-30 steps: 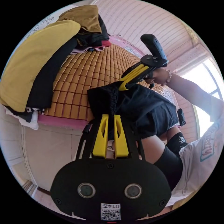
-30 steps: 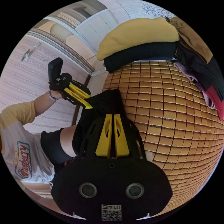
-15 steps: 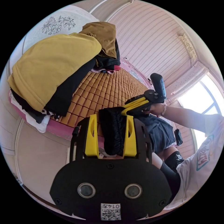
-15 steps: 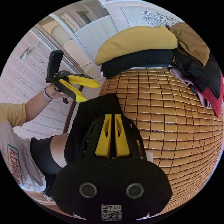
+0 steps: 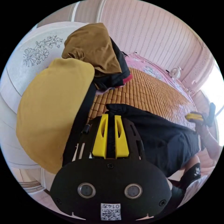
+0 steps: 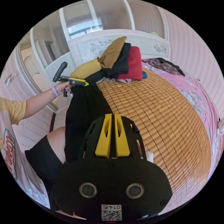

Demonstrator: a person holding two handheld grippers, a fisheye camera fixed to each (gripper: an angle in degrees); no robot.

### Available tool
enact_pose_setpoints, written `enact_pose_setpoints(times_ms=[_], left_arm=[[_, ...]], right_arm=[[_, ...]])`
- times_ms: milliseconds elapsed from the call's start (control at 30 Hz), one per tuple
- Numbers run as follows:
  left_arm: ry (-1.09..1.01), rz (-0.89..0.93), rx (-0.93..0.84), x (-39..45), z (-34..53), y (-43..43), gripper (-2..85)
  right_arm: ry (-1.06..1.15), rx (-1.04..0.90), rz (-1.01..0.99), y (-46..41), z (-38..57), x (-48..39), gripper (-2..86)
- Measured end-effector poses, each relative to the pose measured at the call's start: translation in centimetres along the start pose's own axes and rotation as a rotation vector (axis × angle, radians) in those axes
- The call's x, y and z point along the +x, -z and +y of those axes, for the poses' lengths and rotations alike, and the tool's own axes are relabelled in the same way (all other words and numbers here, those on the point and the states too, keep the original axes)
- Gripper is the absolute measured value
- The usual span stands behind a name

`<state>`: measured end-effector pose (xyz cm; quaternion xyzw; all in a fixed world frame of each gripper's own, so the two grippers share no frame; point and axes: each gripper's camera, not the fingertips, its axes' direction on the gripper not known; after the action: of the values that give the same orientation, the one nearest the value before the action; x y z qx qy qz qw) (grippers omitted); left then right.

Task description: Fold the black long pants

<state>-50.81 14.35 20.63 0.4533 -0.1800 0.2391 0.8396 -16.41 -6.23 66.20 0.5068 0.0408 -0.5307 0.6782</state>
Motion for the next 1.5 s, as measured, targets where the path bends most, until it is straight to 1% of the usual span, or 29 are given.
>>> enact_pose_setpoints(times_ms=[67, 133, 200, 233, 300, 367, 400, 467, 533, 567, 600, 633, 700, 733, 867, 967, 1033, 1100, 1167, 1200, 1267, 1300, 1333, 1400, 1500], left_arm=[[0.145, -0.018, 0.057, -0.7, -2.1, 0.2, 6.7], [0.22, -0.028, 0.1, -0.7, -2.1, 1.0, 7.2], [0.177, -0.049, 0.16, 0.9, -1.3, 2.5, 7.1], [0.118, -0.068, 0.173, 2.7, -0.5, 3.5, 6.8], [-0.004, -0.029, 0.172, 6.4, 1.1, 4.7, 6.2], [-0.177, 0.137, 0.089, 13.1, 3.4, 4.7, 5.0], [-0.22, 0.177, 0.05, 14.9, 3.9, 4.4, 4.9], [-0.358, 0.311, -0.093, 22.6, 6.0, 2.8, 4.8], [-0.398, 0.391, -0.145, 27.1, 7.1, 1.7, 4.7], [-0.436, 0.395, -0.173, 29.5, 7.6, 0.8, 4.5], [-0.446, 0.371, -0.198, 30.5, 7.7, 0.3, 4.4], [-0.457, 0.337, -0.25, 32.0, 7.7, -0.5, 3.9], [-0.5, 0.324, -0.352, 33.9, 8.0, -1.6, 3.0], [-0.546, 0.292, -0.429, 35.1, 8.2, -2.0, 2.0], [-0.636, 0.234, -0.473, 37.6, 8.0, -1.3, -0.4], [-0.669, 0.232, -0.535, 38.7, 7.8, -1.1, -0.5], [-0.699, 0.243, -0.517, 39.4, 7.8, -0.3, -0.5], [-0.704, 0.256, -0.443, 39.9, 7.5, 0.9, -0.7], [-0.678, 0.28, -0.375, 40.8, 7.0, 1.5, -0.9], [-0.675, 0.282, -0.375, 41.1, 7.0, 1.3, -0.9], [-0.688, 0.258, -0.43, 42.4, 7.5, -0.2, -1.0], [-0.692, 0.261, -0.426, 42.6, 7.7, -0.4, -1.0], [-0.688, 0.263, -0.392, 42.9, 7.9, 0.0, -1.0], [-0.709, 0.244, -0.377, 43.4, 8.3, 0.2, -1.0], [-0.739, 0.212, -0.344, 44.2, 8.9, 0.7, -1.0]], right_arm=[[-0.115, -0.023, 0.069, 3.6, 4.1, 2.4, 1.6], [-0.255, -0.074, 0.138, 7.6, 9.8, 4.0, 1.7], [-0.345, -0.124, 0.162, 9.7, 13.8, 4.0, 1.9], [-0.382, -0.16, 0.151, 10.4, 16.1, 3.4, 2.0], [-0.413, -0.211, 0.121, 10.6, 18.6, 1.9, 2.2], [-0.404, -0.244, 0.082, 10.2, 19.7, 0.0, 2.5], [-0.382, -0.249, 0.053, 9.9, 19.6, -1.2, 2.8], [-0.34, -0.245, 0.016, 9.3, 18.6, -2.9, 3.4], [-0.268, -0.249, -0.007, 8.3, 17.5, -4.9, 3.6], [-0.248, -0.271, -0.004, 8.0, 17.3, -5.2, 3.6], [-0.215, -0.33, 0.006, 7.3, 17.3, -5.8, 2.8], [-0.186, -0.349, 0.018, 7.4, 17.4, -6.3, 2.1], [-0.171, -0.342, 0.034, 8.6, 17.7, -6.5, 1.2], [-0.166, -0.365, 0.035, 9.2, 17.8, -6.4, 0.8], [-0.143, -0.398, -0.018, 11.6, 16.9, -5.6, 0.4], [-0.098, -0.341, -0.024, 14.0, 13.4, -4.3, 0.1], [-0.071, -0.295, 0.018, 14.6, 9.2, -2.5, -0.1], [-0.046, -0.288, 0.02, 13.9, 5.5, -1.2, -0.2], [-0.032, -0.311, 0.069, 12.5, 1.9, 0.2, -0.2], [-0.033, -0.351, 0.116, 11.2, -0.2, 1.1, -0.3], [-0.032, -0.419, 0.223, 9.4, -2.2, 2.6, -0.3], [-0.015, -0.507, 0.272, 7.9, -2.6, 3.6, -0.4], [-0.019, -0.474, 0.239, 8.3, -2.9, 4.3, -0.4], [-0.029, -0.53, 0.17, 9.4, -4.0, 5.7, -0.4], [-0.033, -0.504, 0.212, 11.3, -5.1, 7.2, -0.4]])
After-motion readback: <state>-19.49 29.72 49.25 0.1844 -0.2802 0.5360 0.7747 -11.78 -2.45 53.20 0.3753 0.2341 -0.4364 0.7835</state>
